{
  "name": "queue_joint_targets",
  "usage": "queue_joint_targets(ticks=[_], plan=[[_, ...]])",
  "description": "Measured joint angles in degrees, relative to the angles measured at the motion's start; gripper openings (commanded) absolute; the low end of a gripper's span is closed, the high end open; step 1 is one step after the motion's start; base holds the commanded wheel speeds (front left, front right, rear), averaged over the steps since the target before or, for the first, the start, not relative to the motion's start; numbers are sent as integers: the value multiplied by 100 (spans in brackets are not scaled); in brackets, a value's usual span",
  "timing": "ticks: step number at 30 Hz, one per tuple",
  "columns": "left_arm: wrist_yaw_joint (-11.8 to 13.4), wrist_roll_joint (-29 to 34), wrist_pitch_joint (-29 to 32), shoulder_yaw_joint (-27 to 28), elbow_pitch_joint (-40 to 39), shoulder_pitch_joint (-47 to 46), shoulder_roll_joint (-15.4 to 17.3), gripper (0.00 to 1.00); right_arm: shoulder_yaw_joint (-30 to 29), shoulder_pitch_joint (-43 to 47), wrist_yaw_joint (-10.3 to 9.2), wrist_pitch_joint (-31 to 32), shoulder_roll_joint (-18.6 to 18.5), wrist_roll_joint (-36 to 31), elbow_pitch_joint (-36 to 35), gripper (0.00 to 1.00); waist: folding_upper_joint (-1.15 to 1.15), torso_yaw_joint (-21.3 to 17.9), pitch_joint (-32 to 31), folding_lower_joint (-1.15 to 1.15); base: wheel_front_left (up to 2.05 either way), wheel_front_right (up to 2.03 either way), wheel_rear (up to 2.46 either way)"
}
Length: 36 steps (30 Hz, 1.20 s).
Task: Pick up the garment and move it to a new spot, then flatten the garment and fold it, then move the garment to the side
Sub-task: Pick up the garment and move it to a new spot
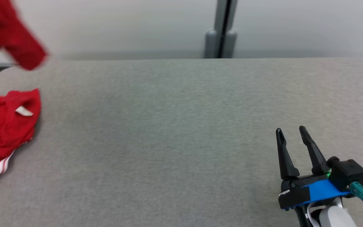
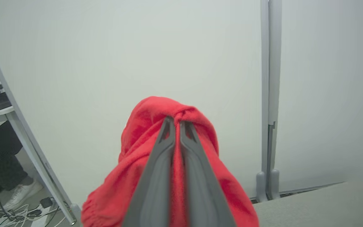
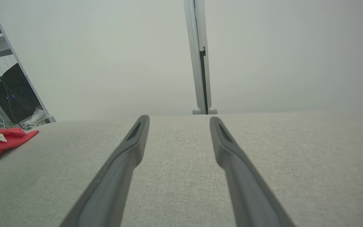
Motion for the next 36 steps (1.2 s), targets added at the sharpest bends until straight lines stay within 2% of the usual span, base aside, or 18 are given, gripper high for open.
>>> queue_joint_targets(ticks=[7,13,20,27,28,29,30,36], plan=[[-3,-331,194,-675,-599,-136,-367,0,18,22,0,-49,-1,112,8,100,0,-731,-122,0,0,0,0],[-12,-461,13,-1217,-681,121,-702,0,107,13,0,-60,-2,255,-18,100,0,-1348,-30,1,0,0,0],[-12,-501,-570,-1824,74,1103,-1194,0,215,-9,0,-68,-1,427,0,100,0,-1877,146,2,0,0,0],[-9,-134,-1304,-2531,1235,1919,-1727,0,233,-35,0,-69,0,471,-60,100,0,-2051,264,2,0,0,0],[4,-75,-1413,-2609,1381,2014,-1805,30,235,-42,0,-69,0,471,-65,100,0,-2054,268,2,0,0,0],[7,27,-1533,-2697,1494,2077,-1863,72,231,-43,0,-70,0,472,-65,100,0,-2052,271,2,0,0,0],[31,82,-1646,-2742,1606,2106,-1931,100,229,-41,0,-70,0,476,-64,100,0,-2039,268,2,0,0,0],[279,193,-2611,-2687,1763,2248,-2268,100,200,-9,0,-73,0,431,-22,100,0,-1817,125,2,0,0,0]])
